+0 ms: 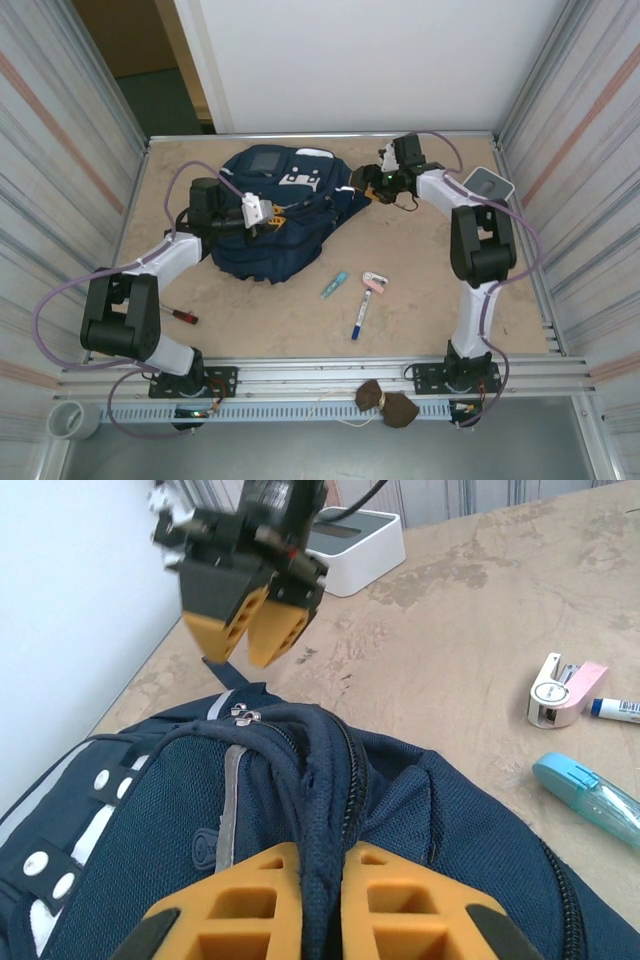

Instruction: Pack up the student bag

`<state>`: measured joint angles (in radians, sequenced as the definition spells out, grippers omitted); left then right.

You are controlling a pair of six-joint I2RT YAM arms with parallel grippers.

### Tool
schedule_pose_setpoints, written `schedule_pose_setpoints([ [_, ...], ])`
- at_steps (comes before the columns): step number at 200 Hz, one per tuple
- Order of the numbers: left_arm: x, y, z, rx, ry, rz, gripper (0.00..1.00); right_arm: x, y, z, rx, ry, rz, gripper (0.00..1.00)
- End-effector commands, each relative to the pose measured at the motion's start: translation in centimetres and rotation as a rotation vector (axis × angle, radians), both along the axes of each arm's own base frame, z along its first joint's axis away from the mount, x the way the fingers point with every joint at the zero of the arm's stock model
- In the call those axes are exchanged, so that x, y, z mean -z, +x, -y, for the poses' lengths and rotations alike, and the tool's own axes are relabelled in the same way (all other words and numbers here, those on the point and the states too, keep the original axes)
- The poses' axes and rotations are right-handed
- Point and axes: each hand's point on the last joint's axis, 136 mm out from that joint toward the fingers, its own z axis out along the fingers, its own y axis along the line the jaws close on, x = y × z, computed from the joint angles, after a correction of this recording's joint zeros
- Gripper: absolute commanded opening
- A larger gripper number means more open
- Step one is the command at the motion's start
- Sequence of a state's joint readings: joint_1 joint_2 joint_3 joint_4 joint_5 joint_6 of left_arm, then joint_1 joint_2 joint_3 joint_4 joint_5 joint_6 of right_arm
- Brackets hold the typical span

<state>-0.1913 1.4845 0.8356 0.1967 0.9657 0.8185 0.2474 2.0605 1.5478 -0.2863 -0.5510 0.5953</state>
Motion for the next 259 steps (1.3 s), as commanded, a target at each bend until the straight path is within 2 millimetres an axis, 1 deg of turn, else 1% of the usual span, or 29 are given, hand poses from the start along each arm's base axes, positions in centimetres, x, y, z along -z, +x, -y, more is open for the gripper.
schedule_pose_setpoints([
  [1,-2.4,-0.1,0.5,0.025,-0.019,0.061,0.09,1.1,1.9,-2.6,0.010,0.037,-0.039,0.66],
  [10,-2.3,-0.1,0.6,0.027,-0.016,0.059,0.09,1.7,2.4,-3.1,0.001,0.036,-0.047,0.62],
  [17,-2.1,-0.1,0.7,0.027,-0.014,0.054,0.09,2.0,2.7,-3.4,-0.003,0.036,-0.048,0.56],
  [24,-1.9,-0.1,0.7,0.027,-0.012,0.047,0.10,2.3,2.9,-3.2,0.006,0.024,-0.048,0.45],
  [29,-1.7,-0.1,0.7,0.025,-0.009,0.044,0.10,2.5,3.1,-3.0,0.013,0.012,-0.047,0.34],
  [37,-1.4,0.0,0.7,0.020,-0.003,0.037,0.10,2.5,3.0,-2.0,0.032,-0.014,-0.046,0.20],
  [39,-1.4,0.1,0.7,0.016,-0.001,0.038,0.11,2.6,3.0,-1.9,0.035,-0.018,-0.047,0.20],
  [41,-1.3,0.2,0.7,0.014,0.001,0.035,0.11,2.6,2.9,-1.4,0.044,-0.029,-0.047,0.16],
  [45,-1.1,0.3,0.6,0.005,0.008,0.030,0.15,2.6,2.8,-0.8,0.055,-0.044,-0.043,0.12],
  [54,-0.6,0.8,0.4,-0.017,0.023,0.011,0.20,2.5,2.3,0.7,0.083,-0.077,-0.034,0.06],
  [57,-0.5,1.0,0.3,-0.029,0.031,0.004,0.20,1.9,2.2,1.2,0.093,-0.084,-0.018,0.04],
  [72,0.5,2.4,0.1,-0.095,0.077,-0.042,0.21,1.2,0.8,3.5,0.135,-0.127,0.008,0.00],
  [83,1.4,3.7,-0.2,-0.159,0.119,-0.083,0.22,0.5,-0.4,4.9,0.161,-0.158,0.032,0.00],
  [84,1.5,3.8,-0.3,-0.166,0.124,-0.087,0.22,0.2,-0.3,5.0,0.164,-0.159,0.043,0.00],
  [92,2.2,4.8,-0.7,-0.225,0.158,-0.111,0.23,-0.2,-1.5,5.7,0.179,-0.181,0.057,0.00],
  [116,3.4,7.5,-2.7,-0.412,0.203,-0.161,0.28,0.1,-5.1,7.1,0.220,-0.222,0.062,0.00],
  [126,3.4,8.3,-3.6,-0.493,0.202,-0.172,0.33,0.5,-6.6,7.3,0.233,-0.229,0.059,0.00],
  [137,3.2,9.3,-4.7,-0.594,0.193,-0.185,0.38,1.1,-8.4,6.8,0.227,-0.224,0.050,0.00],
  [159,2.2,11.1,-8.6,-0.900,0.146,-0.244,0.50,2.2,-11.8,3.7,0.120,-0.227,0.049,0.10],
  [170,1.6,11.1,-10.5,-1.025,0.101,-0.308,0.56,2.1,-13.3,2.5,0.056,-0.258,0.064,0.18],
  [183,0.9,10.4,-11.3,-1.095,0.031,-0.387,0.61,1.2,-14.2,1.9,0.009,-0.311,0.110,0.28],
  [194,0.3,9.4,-11.0,-1.103,-0.033,-0.448,0.62,-0.3,-14.4,2.1,-0.006,-0.336,0.165,0.36],
  [205,-0.4,8.3,-9.7,-1.077,-0.110,-0.484,0.63,-2.0,-14.2,2.3,-0.008,-0.344,0.221,0.42],
  [217,-0.9,7.2,-8.3,-1.081,-0.167,-0.483,0.64,-3.9,-13.7,2.2,-0.015,-0.341,0.287,0.46],
  [227,-1.2,6.3,-6.9,-1.080,-0.180,-0.472,0.66,-5.1,-13.2,1.6,-0.031,-0.322,0.339,0.48],
  [239,-1.4,5.5,-4.9,-1.059,-0.156,-0.457,0.67,-5.8,-12.4,0.7,-0.044,-0.292,0.376,0.51],
  [250,-1.4,5.0,-3.2,-1.043,-0.117,-0.428,0.70,-5.6,-11.4,0.0,-0.054,-0.280,0.384,0.52],
  [253,-1.4,4.9,-2.8,-1.041,-0.105,-0.415,0.71,-5.5,-11.2,-0.2,-0.054,-0.278,0.383,0.52],
  [259,-1.2,4.9,-2.0,-1.042,-0.079,-0.391,0.78,-5.3,-10.7,-0.4,-0.053,-0.277,0.380,0.53],
])
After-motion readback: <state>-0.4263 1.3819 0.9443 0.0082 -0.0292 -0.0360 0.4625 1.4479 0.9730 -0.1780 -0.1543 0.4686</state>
